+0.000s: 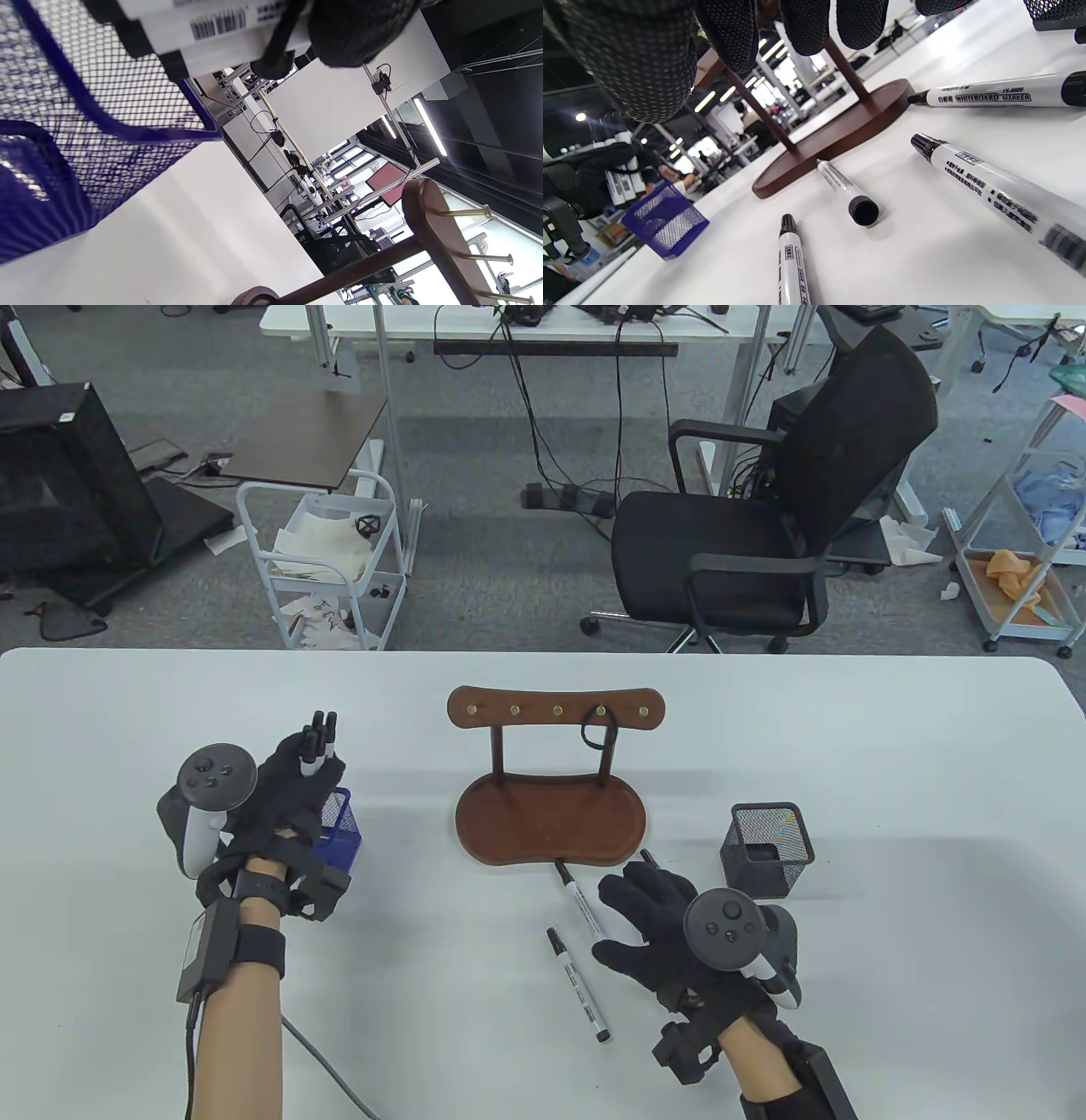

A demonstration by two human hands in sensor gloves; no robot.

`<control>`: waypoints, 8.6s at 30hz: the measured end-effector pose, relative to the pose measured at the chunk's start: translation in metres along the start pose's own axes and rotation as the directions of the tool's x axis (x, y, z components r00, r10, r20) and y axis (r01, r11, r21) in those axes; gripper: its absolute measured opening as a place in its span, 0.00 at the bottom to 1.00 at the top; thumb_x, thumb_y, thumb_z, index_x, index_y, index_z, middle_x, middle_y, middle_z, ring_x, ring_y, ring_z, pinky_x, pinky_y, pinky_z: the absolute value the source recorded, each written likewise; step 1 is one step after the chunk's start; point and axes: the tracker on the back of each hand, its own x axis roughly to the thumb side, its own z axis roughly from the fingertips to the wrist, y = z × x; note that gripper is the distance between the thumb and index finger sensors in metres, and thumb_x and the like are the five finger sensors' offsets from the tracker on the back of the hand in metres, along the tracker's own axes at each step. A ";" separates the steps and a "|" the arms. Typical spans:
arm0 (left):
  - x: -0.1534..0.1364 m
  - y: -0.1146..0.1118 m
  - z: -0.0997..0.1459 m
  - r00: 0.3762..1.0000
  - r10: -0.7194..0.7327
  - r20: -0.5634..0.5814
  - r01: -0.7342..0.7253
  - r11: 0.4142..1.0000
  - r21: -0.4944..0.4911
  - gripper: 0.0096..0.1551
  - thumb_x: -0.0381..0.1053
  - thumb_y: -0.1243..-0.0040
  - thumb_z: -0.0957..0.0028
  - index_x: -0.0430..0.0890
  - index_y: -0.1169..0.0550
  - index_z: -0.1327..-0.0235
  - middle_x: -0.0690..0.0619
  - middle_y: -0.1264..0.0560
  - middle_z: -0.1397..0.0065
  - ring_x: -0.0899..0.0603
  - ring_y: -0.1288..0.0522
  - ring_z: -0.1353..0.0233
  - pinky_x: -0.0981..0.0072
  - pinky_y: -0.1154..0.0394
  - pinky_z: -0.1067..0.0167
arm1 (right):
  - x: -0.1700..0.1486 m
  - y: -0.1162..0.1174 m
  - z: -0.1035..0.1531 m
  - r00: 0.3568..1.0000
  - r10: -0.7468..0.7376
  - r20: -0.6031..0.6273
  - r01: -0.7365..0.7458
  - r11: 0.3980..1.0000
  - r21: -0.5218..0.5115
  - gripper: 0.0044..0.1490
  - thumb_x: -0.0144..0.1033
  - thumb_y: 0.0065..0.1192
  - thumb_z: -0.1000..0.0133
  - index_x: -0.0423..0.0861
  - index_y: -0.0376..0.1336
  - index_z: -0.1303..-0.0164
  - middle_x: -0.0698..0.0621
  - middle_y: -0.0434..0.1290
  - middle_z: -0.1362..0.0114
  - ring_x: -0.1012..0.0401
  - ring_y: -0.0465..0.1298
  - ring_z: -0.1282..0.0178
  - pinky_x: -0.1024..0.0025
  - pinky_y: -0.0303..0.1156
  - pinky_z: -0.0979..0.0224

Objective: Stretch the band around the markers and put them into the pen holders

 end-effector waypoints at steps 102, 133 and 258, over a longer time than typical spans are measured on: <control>0.129 -0.174 0.007 0.986 -0.016 0.164 0.054 0.972 -0.229 0.45 0.60 0.37 0.40 0.39 0.38 0.18 0.34 0.37 0.13 0.25 0.42 0.16 0.25 0.47 0.24 | 0.000 -0.008 0.001 1.000 -0.026 0.003 0.026 1.000 0.006 0.44 0.55 0.75 0.51 0.53 0.63 0.24 0.46 0.63 0.14 0.42 0.62 0.18 0.36 0.57 0.19; 0.140 -0.223 -0.031 0.947 0.322 -0.012 -0.316 0.921 -0.230 0.22 0.52 0.42 0.35 0.47 0.27 0.31 0.46 0.23 0.25 0.34 0.29 0.22 0.29 0.40 0.25 | -0.003 -0.013 0.002 0.999 -0.039 0.006 0.039 0.999 -0.007 0.42 0.55 0.75 0.50 0.53 0.65 0.26 0.46 0.64 0.14 0.42 0.62 0.19 0.36 0.56 0.19; 0.045 -0.155 0.105 0.919 0.324 0.225 -0.139 0.800 -0.584 0.35 0.57 0.23 0.48 0.48 0.24 0.30 0.54 0.14 0.35 0.37 0.23 0.30 0.29 0.36 0.28 | 0.104 0.018 -0.078 0.986 -0.153 0.065 0.133 0.961 0.242 0.21 0.40 0.71 0.45 0.59 0.72 0.41 0.51 0.68 0.23 0.46 0.65 0.23 0.39 0.54 0.17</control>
